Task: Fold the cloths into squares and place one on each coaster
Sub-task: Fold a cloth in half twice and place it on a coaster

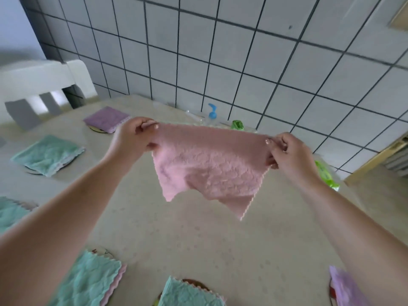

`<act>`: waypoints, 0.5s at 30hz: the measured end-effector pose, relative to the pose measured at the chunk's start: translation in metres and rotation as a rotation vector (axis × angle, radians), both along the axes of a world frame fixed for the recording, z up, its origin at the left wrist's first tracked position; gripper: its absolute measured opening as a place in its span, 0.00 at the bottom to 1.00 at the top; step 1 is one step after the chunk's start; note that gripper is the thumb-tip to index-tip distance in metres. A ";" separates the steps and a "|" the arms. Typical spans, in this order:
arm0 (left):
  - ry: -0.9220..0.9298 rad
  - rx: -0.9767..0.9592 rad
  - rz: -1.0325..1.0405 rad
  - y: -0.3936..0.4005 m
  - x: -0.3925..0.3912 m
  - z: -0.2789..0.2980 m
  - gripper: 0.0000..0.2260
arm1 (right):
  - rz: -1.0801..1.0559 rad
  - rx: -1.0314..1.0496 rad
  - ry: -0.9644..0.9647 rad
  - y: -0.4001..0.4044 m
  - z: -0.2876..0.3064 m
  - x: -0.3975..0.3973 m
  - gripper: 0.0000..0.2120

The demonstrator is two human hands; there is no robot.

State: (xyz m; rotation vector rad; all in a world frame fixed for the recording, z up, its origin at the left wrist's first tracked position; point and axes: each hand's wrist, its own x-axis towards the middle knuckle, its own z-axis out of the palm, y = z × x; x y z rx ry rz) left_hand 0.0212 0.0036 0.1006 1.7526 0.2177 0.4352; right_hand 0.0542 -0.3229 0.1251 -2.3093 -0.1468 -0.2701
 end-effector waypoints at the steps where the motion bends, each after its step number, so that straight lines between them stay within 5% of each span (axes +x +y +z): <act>1: 0.013 0.007 -0.008 0.001 0.001 0.001 0.06 | 0.020 0.031 0.051 0.000 -0.002 0.002 0.08; 6: 0.036 0.216 -0.010 -0.003 0.005 0.005 0.04 | 0.030 0.012 0.169 0.002 -0.014 0.018 0.06; 15: -0.157 0.148 -0.007 0.010 0.004 0.030 0.06 | -0.050 0.286 -0.036 0.010 0.016 0.000 0.03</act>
